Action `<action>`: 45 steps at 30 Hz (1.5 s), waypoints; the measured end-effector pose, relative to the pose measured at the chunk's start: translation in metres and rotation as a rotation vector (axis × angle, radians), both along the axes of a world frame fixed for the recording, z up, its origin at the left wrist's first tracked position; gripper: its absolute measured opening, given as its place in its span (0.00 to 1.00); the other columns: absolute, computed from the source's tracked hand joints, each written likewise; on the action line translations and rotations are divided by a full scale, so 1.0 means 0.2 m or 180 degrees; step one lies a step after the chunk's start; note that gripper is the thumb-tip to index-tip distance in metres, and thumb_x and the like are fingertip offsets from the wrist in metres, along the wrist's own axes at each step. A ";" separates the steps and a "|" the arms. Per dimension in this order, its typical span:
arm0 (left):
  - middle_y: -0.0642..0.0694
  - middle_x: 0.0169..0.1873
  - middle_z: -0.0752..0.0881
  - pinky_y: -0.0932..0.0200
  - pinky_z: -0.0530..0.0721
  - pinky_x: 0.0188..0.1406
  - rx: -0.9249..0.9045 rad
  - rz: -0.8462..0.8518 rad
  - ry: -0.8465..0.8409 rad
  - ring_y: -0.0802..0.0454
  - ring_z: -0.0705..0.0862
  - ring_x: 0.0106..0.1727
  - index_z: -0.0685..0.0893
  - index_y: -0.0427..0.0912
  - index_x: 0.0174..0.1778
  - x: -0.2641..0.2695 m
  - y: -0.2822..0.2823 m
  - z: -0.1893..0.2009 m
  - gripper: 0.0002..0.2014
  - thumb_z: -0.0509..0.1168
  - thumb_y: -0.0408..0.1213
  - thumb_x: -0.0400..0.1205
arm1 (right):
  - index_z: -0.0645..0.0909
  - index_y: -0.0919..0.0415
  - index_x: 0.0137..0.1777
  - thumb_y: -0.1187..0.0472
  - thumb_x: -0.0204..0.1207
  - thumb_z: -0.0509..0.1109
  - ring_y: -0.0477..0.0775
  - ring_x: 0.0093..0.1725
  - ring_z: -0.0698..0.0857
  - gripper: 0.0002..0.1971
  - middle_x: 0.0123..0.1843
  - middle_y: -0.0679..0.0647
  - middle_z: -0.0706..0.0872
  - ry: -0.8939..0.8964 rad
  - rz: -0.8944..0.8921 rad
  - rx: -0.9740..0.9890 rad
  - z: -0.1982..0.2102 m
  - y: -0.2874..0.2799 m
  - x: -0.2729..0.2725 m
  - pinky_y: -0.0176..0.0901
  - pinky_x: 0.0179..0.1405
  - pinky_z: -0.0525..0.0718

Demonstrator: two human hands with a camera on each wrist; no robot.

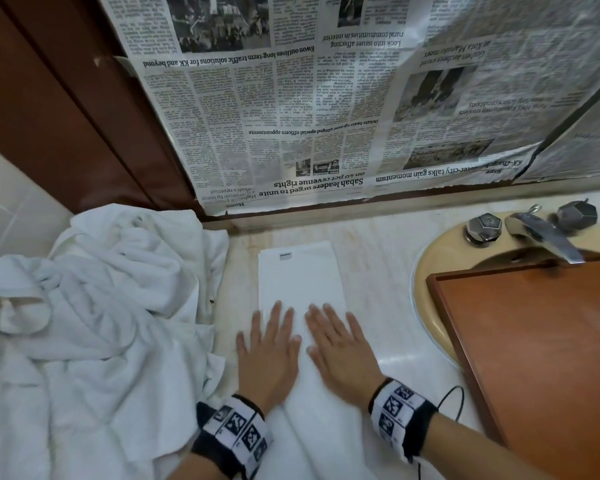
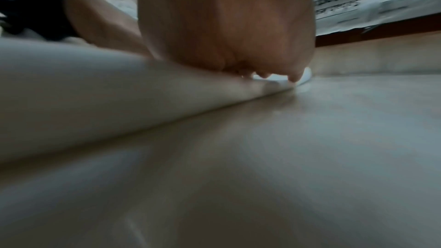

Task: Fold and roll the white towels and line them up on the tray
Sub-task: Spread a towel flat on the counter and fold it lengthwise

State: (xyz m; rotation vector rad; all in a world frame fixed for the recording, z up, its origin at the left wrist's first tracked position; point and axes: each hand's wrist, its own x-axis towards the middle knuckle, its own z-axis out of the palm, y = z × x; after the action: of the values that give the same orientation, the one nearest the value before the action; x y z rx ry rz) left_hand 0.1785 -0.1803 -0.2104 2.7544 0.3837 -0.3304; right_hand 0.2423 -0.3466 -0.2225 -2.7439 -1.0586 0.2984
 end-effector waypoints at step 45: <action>0.60 0.88 0.41 0.31 0.42 0.84 -0.0229 0.0586 -0.0006 0.47 0.40 0.88 0.43 0.58 0.89 -0.03 -0.09 0.03 0.30 0.44 0.49 0.90 | 0.38 0.54 0.88 0.43 0.83 0.27 0.48 0.85 0.32 0.34 0.86 0.43 0.31 0.0448 -0.0490 -0.0382 0.10 -0.24 0.11 0.59 0.83 0.35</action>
State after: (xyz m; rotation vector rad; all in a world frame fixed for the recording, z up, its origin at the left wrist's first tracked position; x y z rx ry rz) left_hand 0.1730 -0.1990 -0.2038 2.6245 0.6076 -0.2884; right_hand 0.2643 -0.3946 -0.2029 -2.8397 -0.8141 0.5386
